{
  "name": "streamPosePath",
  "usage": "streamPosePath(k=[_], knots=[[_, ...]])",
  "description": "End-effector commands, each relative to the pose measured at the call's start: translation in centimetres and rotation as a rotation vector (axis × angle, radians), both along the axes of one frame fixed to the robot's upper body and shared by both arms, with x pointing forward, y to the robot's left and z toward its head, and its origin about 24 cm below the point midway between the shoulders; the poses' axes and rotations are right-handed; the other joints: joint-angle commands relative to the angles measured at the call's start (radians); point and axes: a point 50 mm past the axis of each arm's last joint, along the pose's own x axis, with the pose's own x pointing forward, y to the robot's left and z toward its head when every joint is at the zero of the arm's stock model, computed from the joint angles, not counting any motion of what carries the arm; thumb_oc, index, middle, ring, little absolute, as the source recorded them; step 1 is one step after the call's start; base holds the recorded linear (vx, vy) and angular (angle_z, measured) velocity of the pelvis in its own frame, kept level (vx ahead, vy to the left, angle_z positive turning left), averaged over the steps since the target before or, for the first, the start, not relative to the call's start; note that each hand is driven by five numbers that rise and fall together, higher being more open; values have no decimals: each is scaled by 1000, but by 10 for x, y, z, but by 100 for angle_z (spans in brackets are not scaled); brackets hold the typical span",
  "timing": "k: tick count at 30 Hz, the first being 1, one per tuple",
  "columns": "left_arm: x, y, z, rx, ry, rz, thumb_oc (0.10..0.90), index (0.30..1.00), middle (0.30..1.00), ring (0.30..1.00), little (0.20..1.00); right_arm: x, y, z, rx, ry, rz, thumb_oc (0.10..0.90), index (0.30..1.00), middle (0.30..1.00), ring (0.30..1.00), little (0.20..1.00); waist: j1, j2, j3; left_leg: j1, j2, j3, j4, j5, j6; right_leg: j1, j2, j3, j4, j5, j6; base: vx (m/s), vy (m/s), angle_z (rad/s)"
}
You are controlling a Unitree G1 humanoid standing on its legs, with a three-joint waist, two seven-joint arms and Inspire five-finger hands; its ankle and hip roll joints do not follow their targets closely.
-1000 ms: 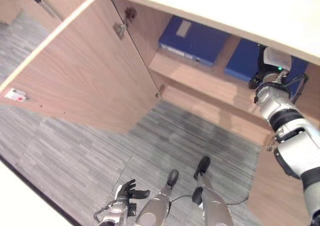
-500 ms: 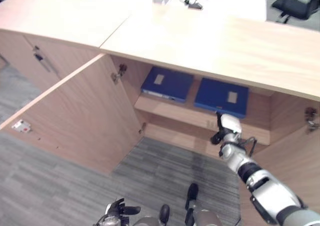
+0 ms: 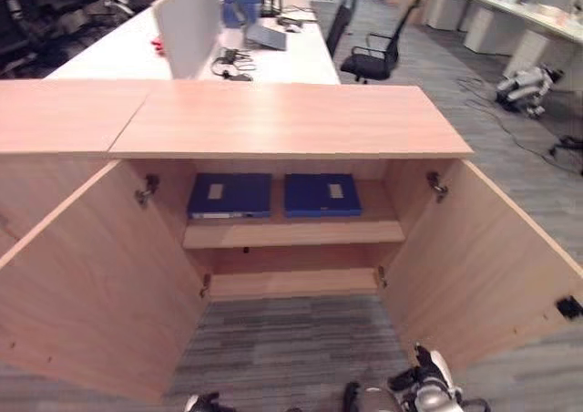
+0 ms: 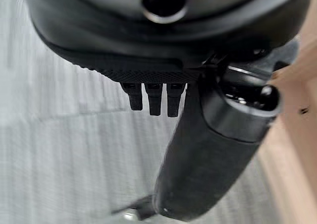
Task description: Put the empty folder in the office cabinet
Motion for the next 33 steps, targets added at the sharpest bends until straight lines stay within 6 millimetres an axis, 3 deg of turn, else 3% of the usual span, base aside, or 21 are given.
streamPosePath(k=[1,3,7,8,10,12,13,15,18,21,23,25,26,29,33], knots=[[-15,4,-2,24,56,3,800,900,900,900,900,40,9,19,104,-204,-67,800,900,900,900,900,42,-6,-58,-32,19,0,-40,-85,-57,50,1,-11,-68,65,-47,15,48,-71],[-15,6,-1,14,47,17,800,900,900,900,900,26,5,11,144,-158,-124,800,900,900,900,900,49,-10,-78,-36,20,54,-40,-102,-53,119,-47,-30,-50,53,-18,16,33,-104],[-13,7,-1,10,37,19,800,900,900,900,900,9,-2,2,166,-98,-208,800,900,900,900,900,64,-20,-97,-51,20,122,-40,-104,-48,173,-73,-70,-73,85,3,-37,-28,-106],[-11,9,0,8,27,24,800,900,900,900,900,0,-10,-2,175,-73,-284,800,900,900,900,900,67,-31,-109,-69,22,164,-40,-97,-49,203,-65,-89,-110,97,18,-43,-93,-102],[-9,9,0,8,24,23,800,900,900,900,900,-6,-12,-5,180,-58,-315,800,900,900,900,900,72,-35,-115,-76,29,184,-40,-98,-53,217,-45,-89,-153,75,15,-48,-116,-94],[-7,9,1,4,15,32,800,900,900,900,900,-20,-23,-9,174,-34,-409,800,900,900,900,900,68,-42,-125,-105,53,222,-40,-65,-73,244,37,-85,-280,-25,-12,-41,-161,-72],[-7,9,1,4,15,32,800,900,900,900,900,-20,-23,-9,175,-34,-409,800,900,900,900,900,70,-41,-126,-105,54,223,-40,-65,-74,245,39,-84,-282,-25,-15,-20,-177,-77],[-4,10,2,-3,-3,52,800,900,900,900,900,-23,-39,-5,163,-68,-501,800,900,900,900,900,62,-51,-126,-125,72,237,-35,-37,-93,253,94,-43,-358,-56,-40,-27,-196,-61],[-1,11,3,-5,-21,66,800,900,900,900,900,-12,-52,4,149,-146,-528,800,900,900,900,900,51,-47,-119,-129,88,240,-33,-27,-104,246,116,-22,-373,-57,-53,-31,-108,-23],[4,10,3,-8,-38,61,800,900,900,900,900,13,-68,27,124,-298,-481,800,900,900,900,900,33,-42,-111,-135,104,237,-24,-12,-114,250,136,-8,-391,-59,-65,-42,-120,-20],[2,11,3,-5,-39,71,800,900,900,900,900,43,-78,56,112,-463,-417,800,900,900,900,900,28,-37,-104,-147,124,232,-5,-2,-126,255,152,-5,-398,-65,-79,-77,-183,-3],[-1,9,3,-10,-40,51,800,900,900,900,900,76,-84,97,104,-660,-282,800,900,900,900,900,39,-34,-79,-196,157,211,67,10,-148,267,175,-11,-410,-73,-105,-139,-263,10],[-1,10,3,-11,-48,51,800,900,900,900,900,93,-80,117,115,-738,-180,800,900,900,900,900,54,-36,-61,-225,174,201,116,13,-158,273,184,-17,-417,-75,-118,-152,-260,39],[-3,10,3,-19,-53,50,800,900,900,900,900,116,-69,143,153,-825,-50,800,900,900,900,900,77,-36,-36,-264,200,176,189,17,-179,291,207,-31,-438,-78,-141,-76,-188,49],[-15,10,1,-32,-25,63,800,900,900,900,900,150,-29,184,285,-931,216,800,900,900,900,900,118,-31,-27,-274,210,136,219,39,-198,325,232,-54,-460,-90,-168,4,-142,42]])
